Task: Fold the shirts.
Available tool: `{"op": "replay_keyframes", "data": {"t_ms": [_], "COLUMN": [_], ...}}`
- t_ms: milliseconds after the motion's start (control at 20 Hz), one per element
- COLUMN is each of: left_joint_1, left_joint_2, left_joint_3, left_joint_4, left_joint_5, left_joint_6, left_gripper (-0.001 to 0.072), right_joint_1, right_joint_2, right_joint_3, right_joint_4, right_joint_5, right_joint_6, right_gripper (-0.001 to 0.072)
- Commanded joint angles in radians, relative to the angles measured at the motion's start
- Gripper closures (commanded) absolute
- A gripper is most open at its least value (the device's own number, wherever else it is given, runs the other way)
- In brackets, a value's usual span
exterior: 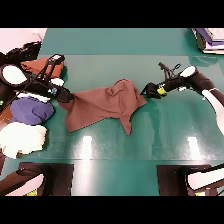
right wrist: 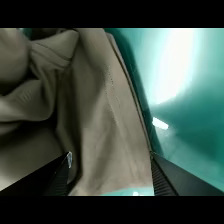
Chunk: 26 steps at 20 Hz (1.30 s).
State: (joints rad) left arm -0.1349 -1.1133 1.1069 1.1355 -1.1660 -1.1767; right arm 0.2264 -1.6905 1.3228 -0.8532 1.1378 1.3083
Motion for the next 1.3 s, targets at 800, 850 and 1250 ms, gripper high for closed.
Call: {"op": "replay_keyframes", "data": {"t_ms": [800, 850, 1250], "left_joint_1": [0.005, 0.005, 0.005], "left_joint_2": [0.119, 0.146, 0.232], "left_joint_3": [0.287, 0.38, 0.985], "left_joint_4": [0.005, 0.005, -0.18], "left_joint_5": [0.033, 0.016, -0.178], "left_joint_6": [-0.055, -0.061, -0.136], "left_gripper": [0.0684, 0.0684, 0.0684], "right_joint_1": [-0.082, -0.109, -0.268], "right_joint_2": [0.291, 0.364, 0.768], "right_joint_3": [0.142, 0.198, 0.616], "right_joint_4": [-0.039, -0.039, -0.042], "right_joint_5": [-0.064, -0.055, -0.003], "right_joint_6": [-0.038, -0.038, -0.038], "right_gripper": [0.0697, 0.0697, 0.0697]}}
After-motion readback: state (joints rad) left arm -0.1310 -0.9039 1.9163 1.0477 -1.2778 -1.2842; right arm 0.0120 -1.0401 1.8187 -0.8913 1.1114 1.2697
